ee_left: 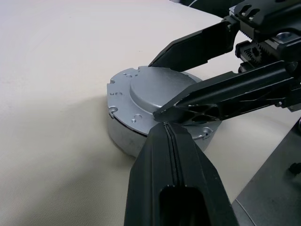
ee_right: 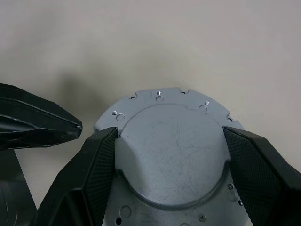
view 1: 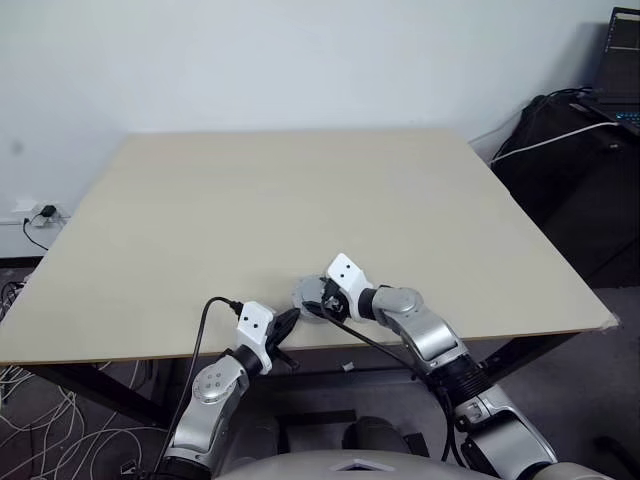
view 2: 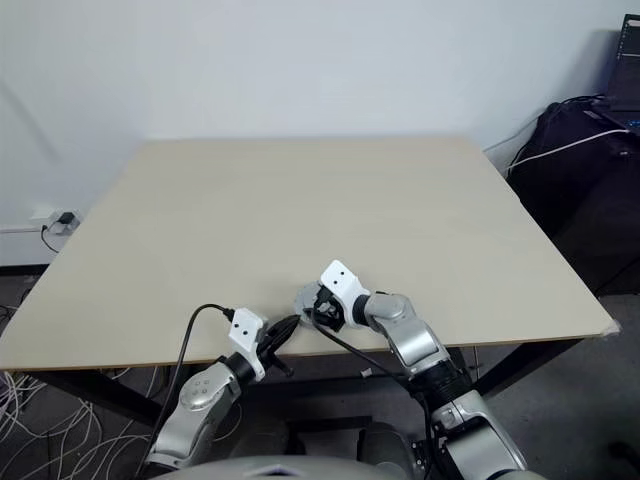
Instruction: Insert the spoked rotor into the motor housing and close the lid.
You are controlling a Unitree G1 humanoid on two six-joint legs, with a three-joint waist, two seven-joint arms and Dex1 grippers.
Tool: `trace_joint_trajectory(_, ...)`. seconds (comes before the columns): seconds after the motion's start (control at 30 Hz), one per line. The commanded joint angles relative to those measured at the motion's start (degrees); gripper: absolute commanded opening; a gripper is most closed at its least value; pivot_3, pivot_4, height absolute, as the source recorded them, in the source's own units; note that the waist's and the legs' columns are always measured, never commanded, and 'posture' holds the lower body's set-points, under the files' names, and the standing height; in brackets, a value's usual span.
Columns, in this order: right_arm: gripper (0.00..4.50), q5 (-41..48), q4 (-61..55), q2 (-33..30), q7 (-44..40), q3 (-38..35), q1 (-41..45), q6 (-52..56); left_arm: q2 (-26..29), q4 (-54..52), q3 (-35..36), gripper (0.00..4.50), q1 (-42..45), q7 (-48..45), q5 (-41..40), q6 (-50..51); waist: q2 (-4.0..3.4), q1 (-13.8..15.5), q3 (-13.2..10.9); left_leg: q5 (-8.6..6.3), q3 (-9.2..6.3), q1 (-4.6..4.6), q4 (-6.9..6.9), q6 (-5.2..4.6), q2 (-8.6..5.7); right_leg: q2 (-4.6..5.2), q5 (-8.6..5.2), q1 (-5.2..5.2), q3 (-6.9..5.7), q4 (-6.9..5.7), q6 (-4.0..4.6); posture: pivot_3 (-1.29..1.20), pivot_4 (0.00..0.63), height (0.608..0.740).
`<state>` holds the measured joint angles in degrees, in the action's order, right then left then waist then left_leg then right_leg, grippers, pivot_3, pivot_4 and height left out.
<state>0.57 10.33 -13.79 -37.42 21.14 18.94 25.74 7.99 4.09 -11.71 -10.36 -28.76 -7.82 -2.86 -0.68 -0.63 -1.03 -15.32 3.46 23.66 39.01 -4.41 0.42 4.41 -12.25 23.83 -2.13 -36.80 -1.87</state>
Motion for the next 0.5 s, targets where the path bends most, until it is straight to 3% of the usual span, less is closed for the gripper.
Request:
trace_joint_trajectory(0.03,3.25,-1.9,2.0,-1.2,1.5,-0.3,0.3,2.2,-0.1,-2.8,0.1,0.0,0.6,-0.2,-0.6,-0.1,-0.05,0.0,0.0,0.0,0.0,0.0,0.0,0.0,0.0,0.0,0.0,0.0,-0.02,0.0,0.0,0.0,0.0,0.74)
trace_joint_trajectory(0.5,3.25,-1.2,0.7,-2.6,-1.5,0.7,0.0,5.4,-0.2,-2.5,0.1,0.0,0.9,-0.2,-0.8,0.0,-0.21,0.2,0.1,0.0,0.0,0.04,0.01,-0.01,-0.04,0.01,-0.02,-0.05,-0.15,0.16,-0.04,0.0,0.0,0.74)
